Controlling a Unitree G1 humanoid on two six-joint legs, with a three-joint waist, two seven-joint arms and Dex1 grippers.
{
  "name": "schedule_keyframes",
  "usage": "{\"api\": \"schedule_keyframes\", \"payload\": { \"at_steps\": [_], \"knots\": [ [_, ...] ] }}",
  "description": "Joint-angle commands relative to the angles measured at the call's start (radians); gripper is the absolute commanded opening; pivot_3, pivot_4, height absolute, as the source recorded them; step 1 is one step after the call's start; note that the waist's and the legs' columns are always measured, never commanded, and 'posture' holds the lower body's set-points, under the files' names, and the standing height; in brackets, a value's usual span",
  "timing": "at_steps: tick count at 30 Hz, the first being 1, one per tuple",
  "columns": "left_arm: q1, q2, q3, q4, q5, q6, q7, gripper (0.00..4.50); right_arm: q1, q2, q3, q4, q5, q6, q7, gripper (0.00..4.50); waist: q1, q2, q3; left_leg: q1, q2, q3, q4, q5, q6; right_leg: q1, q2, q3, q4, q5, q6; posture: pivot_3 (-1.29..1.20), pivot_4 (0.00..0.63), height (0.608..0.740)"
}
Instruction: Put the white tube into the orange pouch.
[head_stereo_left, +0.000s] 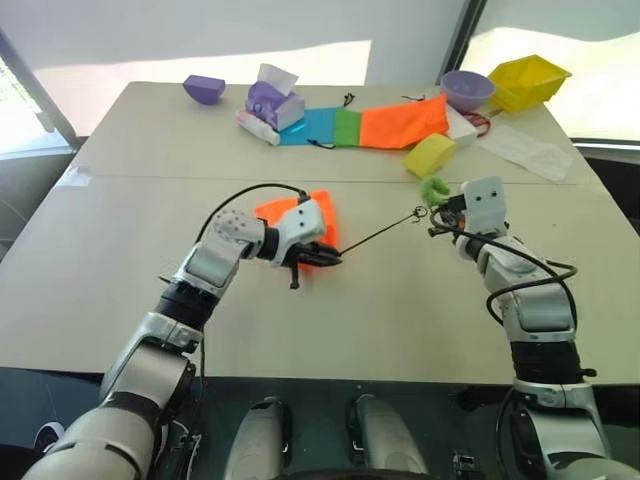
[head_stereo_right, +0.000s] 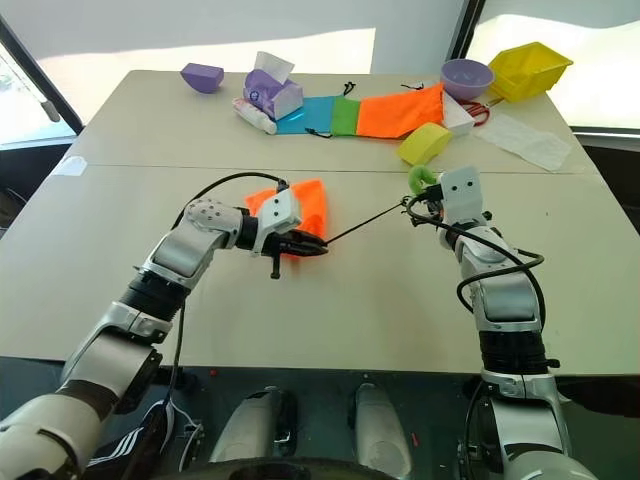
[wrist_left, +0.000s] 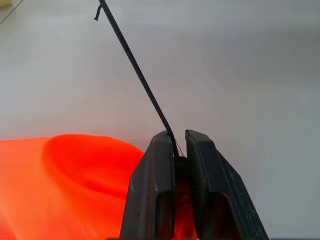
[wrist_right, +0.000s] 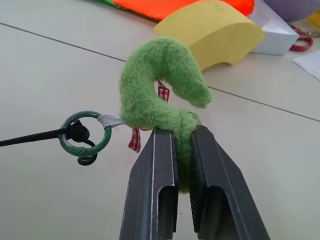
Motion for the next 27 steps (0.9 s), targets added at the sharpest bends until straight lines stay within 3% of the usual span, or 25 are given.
{"api": "schedule_keyframes", "payload": {
  "at_steps": [1,5,9,12,18,23,27],
  "knots": [
    [0.017,0.022,0.005,-0.018,-0.004,0.028,-0.004,0.23,-0.011,-0.033,-0.050,-0.013,-0.036,-0.013,-0.041,0.00,0.000,0.000,0.000,0.000,0.000,0.000,0.000,0.000,0.000,0.000,0.000,0.000,0.000,0.000,0.000,0.00,0.150,0.740],
    [0.017,0.004,0.003,-0.020,-0.009,0.041,0.017,0.23,0.016,-0.079,0.026,0.011,-0.090,-0.046,-0.004,0.00,0.000,0.000,0.000,0.000,0.000,0.000,0.000,0.000,0.000,0.000,0.000,0.000,0.000,0.000,0.000,0.00,0.150,0.740],
    [0.011,-0.011,0.031,-0.010,-0.051,0.058,0.015,0.23,0.039,-0.080,0.040,-0.019,-0.014,-0.021,0.101,0.00,0.000,0.000,0.000,0.000,0.000,0.000,0.000,0.000,0.000,0.000,0.000,0.000,0.000,0.000,0.000,0.00,0.150,0.740],
    [0.004,-0.040,0.084,-0.005,-0.087,0.029,0.059,1.29,0.044,-0.066,0.015,-0.043,0.022,-0.008,0.127,1.22,-0.001,0.000,0.000,0.000,0.000,0.000,0.000,0.000,0.000,0.000,0.000,0.000,0.000,0.000,0.000,0.00,0.150,0.740],
    [0.067,-0.020,0.207,-0.148,-0.225,0.120,0.070,4.31,0.089,-0.123,0.017,-0.108,0.031,-0.040,0.214,4.39,-0.003,0.000,0.000,0.000,0.000,-0.001,0.000,0.000,0.000,0.000,0.001,0.000,0.001,0.000,0.001,0.00,0.150,0.740],
    [0.117,0.082,0.254,-0.218,-0.270,0.145,0.043,4.33,0.105,-0.190,0.032,-0.120,0.056,-0.115,0.346,4.45,-0.002,0.000,0.000,0.001,0.001,-0.001,0.000,0.000,0.000,0.000,0.001,0.000,0.001,0.000,0.001,0.00,0.150,0.740],
    [0.149,0.109,0.301,-0.238,-0.290,0.127,0.075,4.33,0.125,-0.243,0.051,-0.121,0.060,-0.159,0.432,4.45,0.002,0.000,0.000,0.001,0.000,-0.001,0.001,0.000,0.000,0.001,0.000,0.000,0.001,0.000,0.000,0.00,0.150,0.740]
  ]
}}
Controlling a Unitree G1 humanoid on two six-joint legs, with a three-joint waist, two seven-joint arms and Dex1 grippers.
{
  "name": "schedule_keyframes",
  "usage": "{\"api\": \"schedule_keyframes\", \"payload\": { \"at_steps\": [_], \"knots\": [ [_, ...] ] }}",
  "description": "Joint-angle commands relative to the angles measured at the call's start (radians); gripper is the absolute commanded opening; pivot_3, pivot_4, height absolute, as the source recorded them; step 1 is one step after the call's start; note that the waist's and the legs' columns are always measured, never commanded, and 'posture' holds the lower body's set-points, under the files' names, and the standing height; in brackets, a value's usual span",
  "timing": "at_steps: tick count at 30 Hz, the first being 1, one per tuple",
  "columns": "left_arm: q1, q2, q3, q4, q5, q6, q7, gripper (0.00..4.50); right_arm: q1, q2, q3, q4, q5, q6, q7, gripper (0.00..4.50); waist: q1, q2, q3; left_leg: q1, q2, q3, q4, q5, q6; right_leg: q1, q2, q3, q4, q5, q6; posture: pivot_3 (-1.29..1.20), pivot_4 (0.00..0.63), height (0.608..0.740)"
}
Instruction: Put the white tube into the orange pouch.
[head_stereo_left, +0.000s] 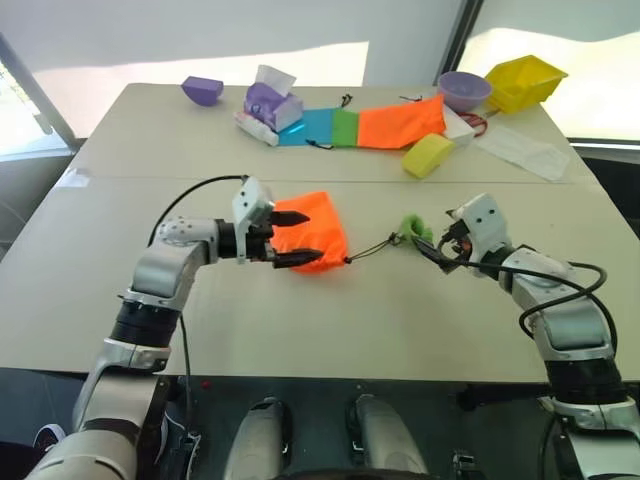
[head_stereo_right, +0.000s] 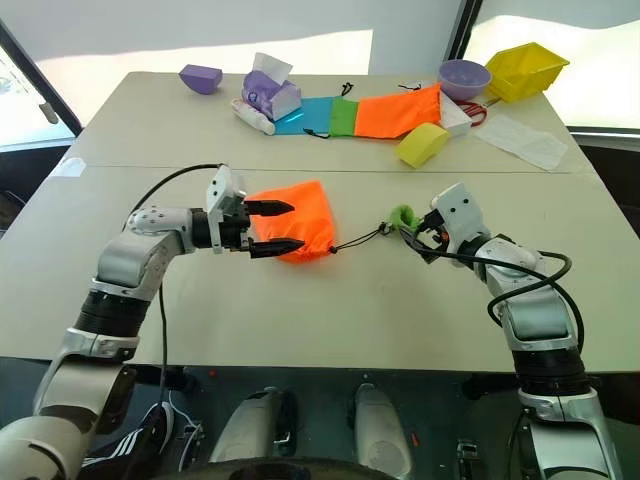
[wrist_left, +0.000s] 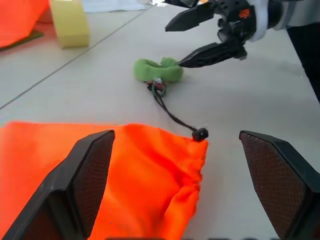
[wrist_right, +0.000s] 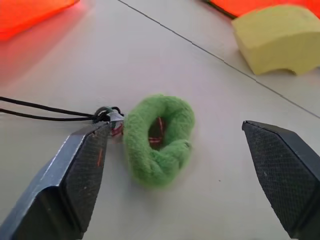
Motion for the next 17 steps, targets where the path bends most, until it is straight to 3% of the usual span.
{"api": "schedule_keyframes", "payload": {
  "at_steps": [1,5,9,14,17],
  "knots": [
    [0.024,0.006,0.078,-0.055,-0.046,-0.027,0.042,4.33,0.017,-0.025,-0.024,-0.060,0.045,-0.063,0.090,4.45,-0.001,0.000,0.000,0.000,0.000,0.000,0.000,0.000,0.000,0.000,0.000,0.000,0.000,0.000,0.000,0.00,0.150,0.740],
    [0.124,0.041,0.268,-0.101,-0.130,0.031,0.162,4.33,0.085,-0.030,-0.136,-0.181,0.269,-0.047,0.259,4.45,-0.008,0.000,0.000,0.000,0.001,0.001,0.000,0.000,0.000,0.000,-0.001,0.000,-0.001,0.000,0.000,0.00,0.150,0.740],
    [0.276,0.096,0.366,-0.161,-0.125,0.033,0.243,4.33,0.210,-0.046,-0.106,-0.219,0.239,-0.129,0.314,4.45,-0.002,-0.001,0.000,0.001,0.006,0.000,-0.001,0.000,0.000,0.000,0.001,-0.001,-0.001,0.000,0.000,0.00,0.150,0.740],
    [0.383,0.101,0.466,-0.149,-0.162,0.010,0.297,4.33,0.227,-0.061,-0.098,-0.209,0.238,-0.146,0.338,4.45,0.000,-0.001,0.000,0.001,0.007,0.001,0.000,0.001,-0.003,0.001,0.001,-0.001,-0.001,0.002,-0.005,0.00,0.150,0.740],
    [0.415,0.104,0.460,-0.128,-0.134,-0.012,0.330,4.33,0.211,-0.055,-0.080,-0.176,0.215,-0.170,0.336,4.45,0.001,-0.001,0.000,0.002,0.007,0.002,0.001,0.003,-0.004,0.002,-0.001,-0.001,-0.003,0.004,-0.013,0.00,0.150,0.740]
  ]
}}
